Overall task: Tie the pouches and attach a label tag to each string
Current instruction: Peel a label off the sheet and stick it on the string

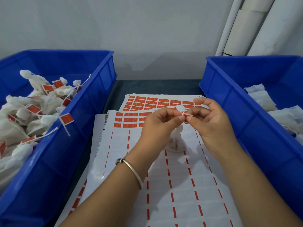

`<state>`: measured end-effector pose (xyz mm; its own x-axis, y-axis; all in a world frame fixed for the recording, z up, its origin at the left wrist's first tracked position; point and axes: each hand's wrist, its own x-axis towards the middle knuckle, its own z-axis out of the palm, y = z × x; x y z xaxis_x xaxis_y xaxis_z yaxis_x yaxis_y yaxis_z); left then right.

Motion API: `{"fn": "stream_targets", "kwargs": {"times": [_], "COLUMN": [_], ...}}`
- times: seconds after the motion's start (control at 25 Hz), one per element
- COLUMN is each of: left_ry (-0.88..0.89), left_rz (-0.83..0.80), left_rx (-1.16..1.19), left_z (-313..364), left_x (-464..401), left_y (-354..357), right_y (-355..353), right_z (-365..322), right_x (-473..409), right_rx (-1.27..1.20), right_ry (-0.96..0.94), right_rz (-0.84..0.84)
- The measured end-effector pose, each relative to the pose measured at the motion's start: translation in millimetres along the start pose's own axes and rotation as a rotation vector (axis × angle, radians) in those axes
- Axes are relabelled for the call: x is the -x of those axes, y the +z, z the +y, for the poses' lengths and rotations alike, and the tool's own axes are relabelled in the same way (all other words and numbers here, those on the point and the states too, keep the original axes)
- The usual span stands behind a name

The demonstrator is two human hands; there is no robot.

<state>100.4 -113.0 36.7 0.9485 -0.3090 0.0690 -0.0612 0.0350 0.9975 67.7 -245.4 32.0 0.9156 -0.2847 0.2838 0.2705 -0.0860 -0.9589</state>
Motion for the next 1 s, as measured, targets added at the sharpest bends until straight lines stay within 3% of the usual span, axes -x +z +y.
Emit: {"fn": "stream_targets", "kwargs": {"times": [0.2, 0.44, 0.64, 1.0], "left_ry": [0.015, -0.019, 0.004, 0.08], "left_rz": [-0.009, -0.004, -0.075, -0.058], "left_rx": [-0.001, -0.271, -0.32, -0.3], "left_z": [1, -3, -2, 4], "left_x": [-1, -3, 0, 0], "left_y": [-3, -2, 1, 1], "right_y": [1, -3, -4, -1], "right_z": [1, 4, 7, 11], "right_x": [0, -6, -8, -7], "right_rx": [0.015, -0.116, -0.265, -0.344], "right_ry": [-0.018, 0.058, 0.127, 0.132], "right_rz": [0.06, 0.199, 0.218, 0.153]}}
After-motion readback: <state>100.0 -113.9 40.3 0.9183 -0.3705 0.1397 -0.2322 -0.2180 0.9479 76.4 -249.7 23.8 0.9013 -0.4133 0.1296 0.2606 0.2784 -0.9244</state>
